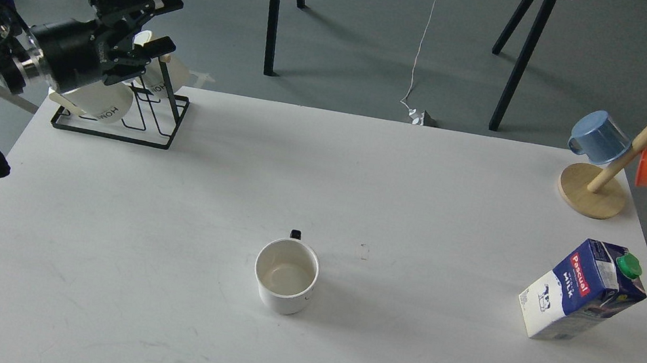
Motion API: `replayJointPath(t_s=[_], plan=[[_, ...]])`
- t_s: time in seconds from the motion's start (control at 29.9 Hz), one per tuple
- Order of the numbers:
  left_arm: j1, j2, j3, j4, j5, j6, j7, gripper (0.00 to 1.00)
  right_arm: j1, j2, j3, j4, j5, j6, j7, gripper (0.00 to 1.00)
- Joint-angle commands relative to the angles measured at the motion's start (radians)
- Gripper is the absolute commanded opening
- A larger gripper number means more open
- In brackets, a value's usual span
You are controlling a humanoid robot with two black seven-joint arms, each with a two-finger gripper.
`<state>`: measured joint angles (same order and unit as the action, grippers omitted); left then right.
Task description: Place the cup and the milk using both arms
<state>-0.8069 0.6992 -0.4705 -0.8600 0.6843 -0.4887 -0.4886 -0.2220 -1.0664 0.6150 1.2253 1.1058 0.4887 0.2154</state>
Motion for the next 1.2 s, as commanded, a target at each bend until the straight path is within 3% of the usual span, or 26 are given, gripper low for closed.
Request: replayJointPath(t_s=[0.0,0.7,1.17], plan=[[0.000,0.003,0.000,0.004,-0.055,0.000,0.000,0.93,-0.045,0.049,0.000,0.040,-0.050,0.000,0.010,1.00],[0.075,0.002,0.007,0.021,-0.049,0.000,0.000,0.97,0.096,0.247,0.019,0.065,-0.354,0.000,0.018,0.99],[0.106,0.000,0.007,0.022,-0.049,0.000,0.000,0.99,0.178,0.252,0.015,0.059,-0.354,0.000,0.018,0.99]])
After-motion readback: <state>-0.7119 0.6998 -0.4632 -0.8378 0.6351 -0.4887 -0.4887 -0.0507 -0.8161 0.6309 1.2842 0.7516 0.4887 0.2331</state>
